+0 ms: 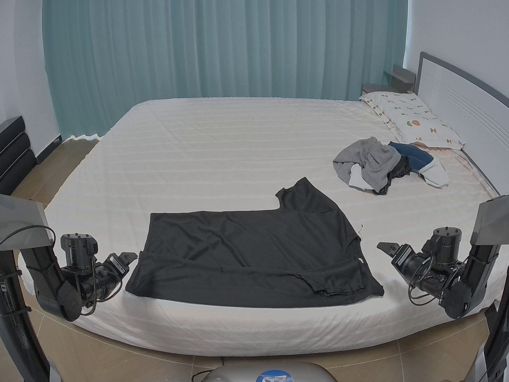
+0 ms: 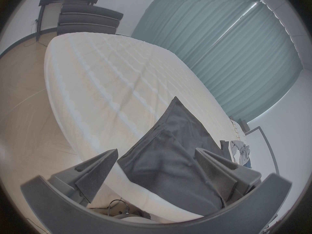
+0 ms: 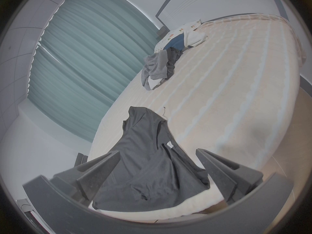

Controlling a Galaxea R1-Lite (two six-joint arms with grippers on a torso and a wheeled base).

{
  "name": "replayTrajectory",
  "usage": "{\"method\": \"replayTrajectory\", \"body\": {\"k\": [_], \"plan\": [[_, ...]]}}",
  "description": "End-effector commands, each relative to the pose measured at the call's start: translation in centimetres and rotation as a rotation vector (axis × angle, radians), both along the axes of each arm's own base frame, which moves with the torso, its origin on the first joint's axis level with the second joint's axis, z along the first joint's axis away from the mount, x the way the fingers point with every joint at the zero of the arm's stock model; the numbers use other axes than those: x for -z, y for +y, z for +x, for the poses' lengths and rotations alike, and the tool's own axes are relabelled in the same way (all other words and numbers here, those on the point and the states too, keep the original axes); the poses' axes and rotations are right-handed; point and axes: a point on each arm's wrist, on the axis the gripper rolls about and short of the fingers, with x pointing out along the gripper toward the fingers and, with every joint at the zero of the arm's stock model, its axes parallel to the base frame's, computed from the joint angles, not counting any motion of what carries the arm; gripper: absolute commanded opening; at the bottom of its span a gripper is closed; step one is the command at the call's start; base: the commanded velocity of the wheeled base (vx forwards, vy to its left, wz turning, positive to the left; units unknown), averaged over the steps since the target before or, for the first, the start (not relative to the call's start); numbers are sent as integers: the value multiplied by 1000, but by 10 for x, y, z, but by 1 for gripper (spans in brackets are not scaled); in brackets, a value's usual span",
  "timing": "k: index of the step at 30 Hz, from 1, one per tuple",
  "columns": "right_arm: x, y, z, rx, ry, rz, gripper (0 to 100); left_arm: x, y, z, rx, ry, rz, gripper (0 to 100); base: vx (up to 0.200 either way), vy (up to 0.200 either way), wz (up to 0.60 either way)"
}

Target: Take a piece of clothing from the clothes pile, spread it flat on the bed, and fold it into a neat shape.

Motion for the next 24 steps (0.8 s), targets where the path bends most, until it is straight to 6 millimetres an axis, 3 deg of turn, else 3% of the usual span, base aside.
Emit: {"method": "replayTrajectory", "body": {"k": [1, 17, 24], "plan": [[13, 1, 0, -5, 34, -6, 100, -2, 3, 3, -15, -14, -12, 100, 200, 0, 0], [17, 3, 0, -12, 43, -6, 100, 1, -1, 2, -10, 0, -15, 100, 13, 0, 0], [19, 3, -1, -13, 49, -7, 100, 1, -1, 3, -11, -2, -21, 100, 0, 200, 0]]}}
